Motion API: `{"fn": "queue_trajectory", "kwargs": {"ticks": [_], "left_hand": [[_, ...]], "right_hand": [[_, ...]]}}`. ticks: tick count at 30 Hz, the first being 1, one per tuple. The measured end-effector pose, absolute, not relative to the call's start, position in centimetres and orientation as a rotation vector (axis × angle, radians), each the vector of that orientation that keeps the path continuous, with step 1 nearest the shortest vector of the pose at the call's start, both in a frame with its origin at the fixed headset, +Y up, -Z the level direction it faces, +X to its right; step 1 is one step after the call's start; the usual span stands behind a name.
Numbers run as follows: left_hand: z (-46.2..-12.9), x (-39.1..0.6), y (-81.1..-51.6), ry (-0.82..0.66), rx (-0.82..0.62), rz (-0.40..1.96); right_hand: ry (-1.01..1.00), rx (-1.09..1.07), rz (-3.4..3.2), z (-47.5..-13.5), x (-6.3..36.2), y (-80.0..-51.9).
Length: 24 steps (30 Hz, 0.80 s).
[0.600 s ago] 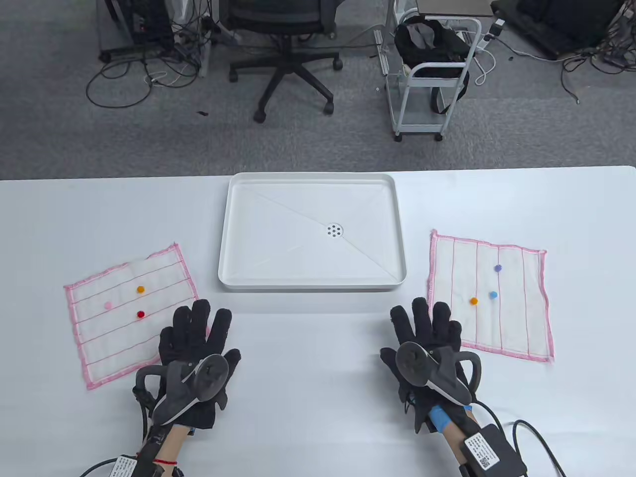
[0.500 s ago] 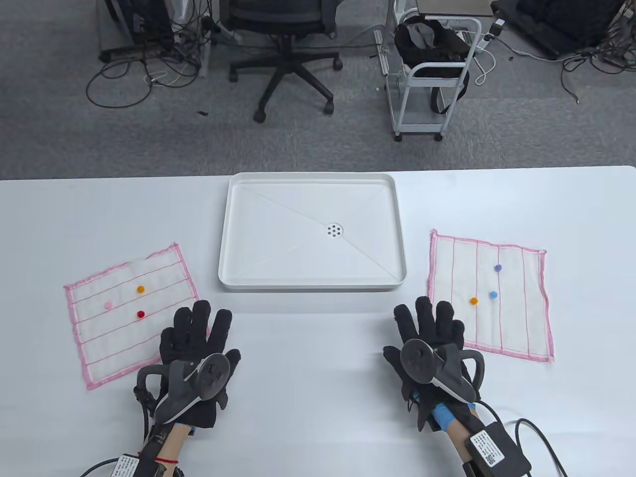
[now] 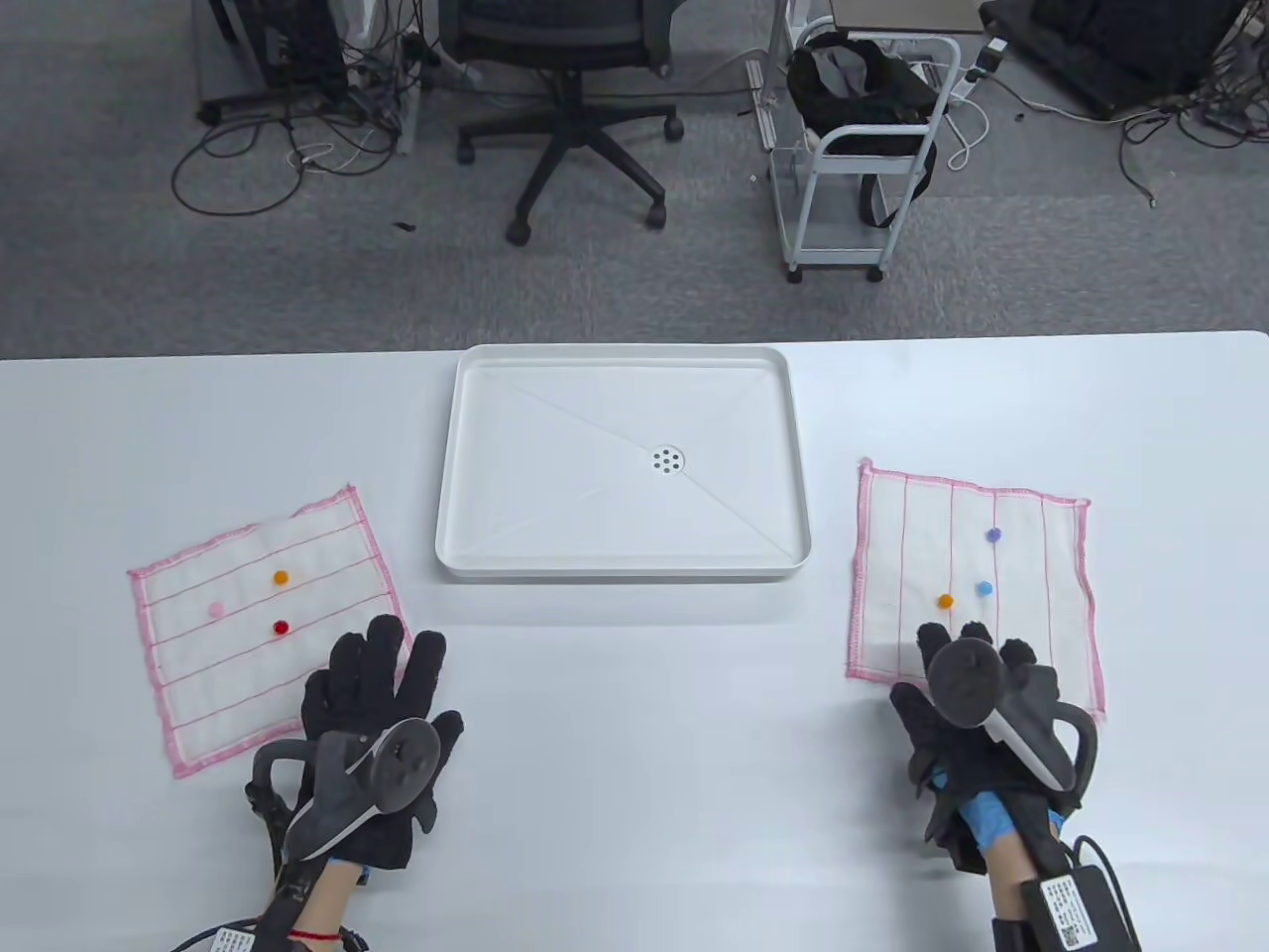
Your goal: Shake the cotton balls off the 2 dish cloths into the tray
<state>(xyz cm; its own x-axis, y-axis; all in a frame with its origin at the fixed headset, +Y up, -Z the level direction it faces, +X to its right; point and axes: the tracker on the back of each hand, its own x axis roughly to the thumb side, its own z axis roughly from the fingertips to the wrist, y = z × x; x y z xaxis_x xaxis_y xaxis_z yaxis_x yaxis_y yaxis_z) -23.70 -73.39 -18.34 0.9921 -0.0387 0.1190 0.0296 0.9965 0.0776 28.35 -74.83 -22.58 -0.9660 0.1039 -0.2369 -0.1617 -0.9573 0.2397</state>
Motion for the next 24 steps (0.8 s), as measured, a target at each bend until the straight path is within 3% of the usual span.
{"fn": "queue_trajectory", "kwargs": {"ticks": [4, 7, 18, 24], "left_hand": [[-18.4, -23.0, -73.7, -0.143, 0.024, -0.08], [-18.4, -23.1, -73.8, -0.146, 0.013, -0.087], [-18.0, -22.8, -73.4, -0.185, -0.004, -0.088], [-17.8, -21.9, -73.2, -0.209, 0.005, -0.092]], "right_hand": [[0.567, -0.362, 2.988, -23.4, 29.0, -76.6], [0.488, -0.357, 2.969, -23.4, 29.0, -76.1], [0.854, -0.053, 2.806, -20.8, 25.9, -74.5], [0.927, 0.105, 2.815, -19.6, 22.9, -74.4]]}}
